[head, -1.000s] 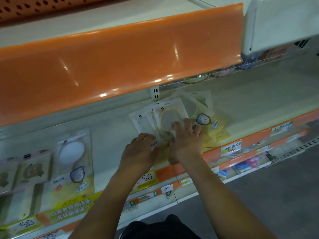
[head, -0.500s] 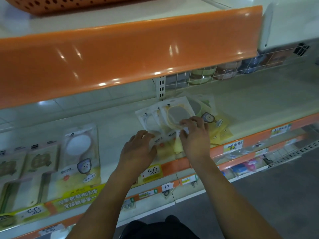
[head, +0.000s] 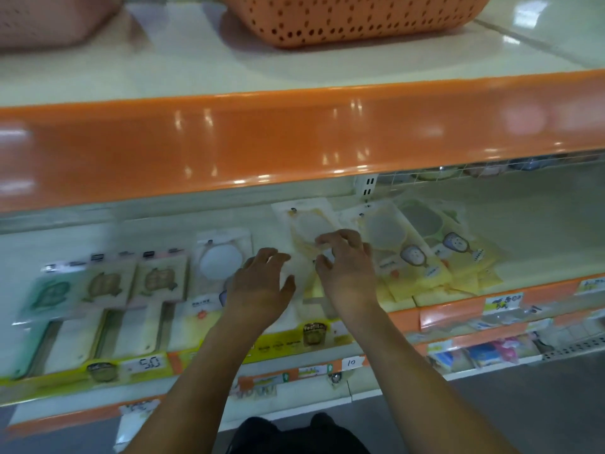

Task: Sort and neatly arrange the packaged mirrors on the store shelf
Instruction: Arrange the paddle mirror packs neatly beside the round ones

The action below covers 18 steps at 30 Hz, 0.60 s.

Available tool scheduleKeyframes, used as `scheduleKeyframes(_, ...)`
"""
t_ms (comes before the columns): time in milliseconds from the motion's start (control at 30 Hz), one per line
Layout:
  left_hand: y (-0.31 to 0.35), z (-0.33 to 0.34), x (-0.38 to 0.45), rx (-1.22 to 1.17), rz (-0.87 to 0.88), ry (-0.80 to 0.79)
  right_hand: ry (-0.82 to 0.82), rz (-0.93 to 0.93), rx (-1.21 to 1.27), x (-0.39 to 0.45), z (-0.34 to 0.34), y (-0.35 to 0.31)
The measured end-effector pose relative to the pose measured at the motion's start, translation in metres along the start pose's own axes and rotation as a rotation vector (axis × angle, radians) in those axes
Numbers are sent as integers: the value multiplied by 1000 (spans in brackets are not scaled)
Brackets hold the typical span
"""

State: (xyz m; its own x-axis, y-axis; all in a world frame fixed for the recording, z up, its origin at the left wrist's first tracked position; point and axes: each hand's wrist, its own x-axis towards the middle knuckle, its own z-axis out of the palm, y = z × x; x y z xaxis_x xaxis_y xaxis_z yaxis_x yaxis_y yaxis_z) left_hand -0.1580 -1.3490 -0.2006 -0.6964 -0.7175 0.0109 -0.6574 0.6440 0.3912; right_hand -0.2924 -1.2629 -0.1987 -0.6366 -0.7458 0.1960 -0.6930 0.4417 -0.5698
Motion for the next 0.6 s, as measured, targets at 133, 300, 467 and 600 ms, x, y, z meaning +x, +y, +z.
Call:
scheduleKeyframes(133, -28, -13, -10, -7, -52, 23, -67, 18, -1, 2, 18, -28)
scheduleKeyframes(300, -56, -25, -23, -25, -89, 44, -92, 30, -32, 0, 47, -46)
scheduleKeyframes(467, -71, -31, -31, -52, -103, 53, -151, 77, -83, -8, 61, -55)
scheduleKeyframes(600, -76, -32, -33, -58, -93, 30, -167, 104, -122, -13, 65, -54)
